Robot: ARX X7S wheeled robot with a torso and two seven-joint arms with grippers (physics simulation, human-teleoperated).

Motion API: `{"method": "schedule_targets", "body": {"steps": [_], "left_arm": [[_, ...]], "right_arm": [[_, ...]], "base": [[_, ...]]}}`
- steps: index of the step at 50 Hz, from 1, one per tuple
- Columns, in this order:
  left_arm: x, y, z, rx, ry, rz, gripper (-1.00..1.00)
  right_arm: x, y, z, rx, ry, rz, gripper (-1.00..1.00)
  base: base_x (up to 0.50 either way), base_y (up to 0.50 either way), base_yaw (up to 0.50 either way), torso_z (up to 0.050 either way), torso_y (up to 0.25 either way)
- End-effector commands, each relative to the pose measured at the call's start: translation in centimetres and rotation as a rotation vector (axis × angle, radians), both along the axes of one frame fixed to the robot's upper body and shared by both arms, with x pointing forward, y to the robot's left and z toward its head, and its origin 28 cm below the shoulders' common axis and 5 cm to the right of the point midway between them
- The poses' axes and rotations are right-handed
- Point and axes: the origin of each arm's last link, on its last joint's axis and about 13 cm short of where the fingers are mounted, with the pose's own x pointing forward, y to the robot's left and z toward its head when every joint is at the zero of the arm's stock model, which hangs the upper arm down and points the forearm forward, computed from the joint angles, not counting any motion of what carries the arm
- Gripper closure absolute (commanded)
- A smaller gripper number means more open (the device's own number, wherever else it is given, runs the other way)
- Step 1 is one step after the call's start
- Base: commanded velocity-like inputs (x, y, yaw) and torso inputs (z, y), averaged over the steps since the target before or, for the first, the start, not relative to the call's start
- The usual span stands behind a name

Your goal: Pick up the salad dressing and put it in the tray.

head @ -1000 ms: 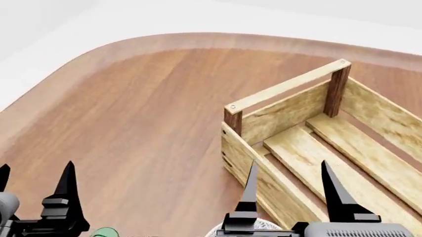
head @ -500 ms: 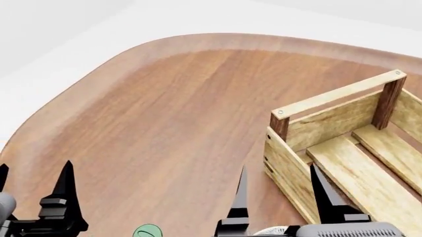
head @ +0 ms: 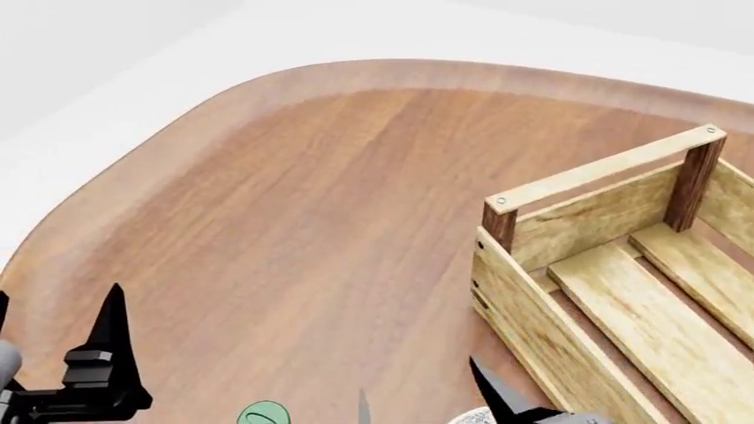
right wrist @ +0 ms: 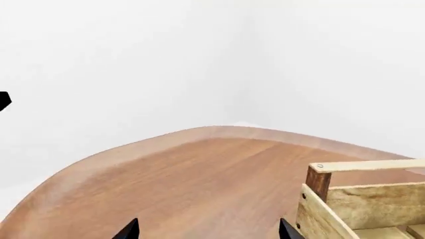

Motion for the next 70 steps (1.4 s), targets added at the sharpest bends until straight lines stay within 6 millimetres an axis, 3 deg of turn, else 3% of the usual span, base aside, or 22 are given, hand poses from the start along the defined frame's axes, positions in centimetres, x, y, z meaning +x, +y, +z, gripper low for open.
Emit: {"method": "schedule_targets", "body": {"steps": [1, 14, 29, 48, 70], "left_arm": [[0.1, 0.1, 0.1, 0.001, -0.001, 0.005, -1.0], [0.1, 0.1, 0.1, 0.001, -0.003, 0.008, -1.0], [-0.1, 0.2, 0.0, -0.002, -0.004, 0.008, -1.0], [0.0, 0.4, 0.2, -0.005, -0.015, 0.025, -1.0], [-0.1, 0.4, 0.2, -0.001, -0.02, 0.023, -1.0]], "right_arm": [[-1.0, 0.2, -0.7, -0.042, 0.076, 0.158, -1.0], [-0.6, 0.9, -1.1, -0.068, 0.094, 0.274, -1.0], [0.4, 1.6, -2.1, -0.101, 0.076, 0.258, -1.0], [1.9, 3.1, -3.4, -0.123, 0.191, 0.413, -1.0], [4.4, 3.5, -5.0, -0.182, 0.245, 0.383, -1.0]], "base": [[0.0, 0.0, 0.0, 0.0, 0.0], [0.0, 0.0, 0.0, 0.0, 0.0], [0.0, 0.0, 0.0, 0.0, 0.0], [0.0, 0.0, 0.0, 0.0, 0.0], [0.0, 0.0, 0.0, 0.0, 0.0]]}}
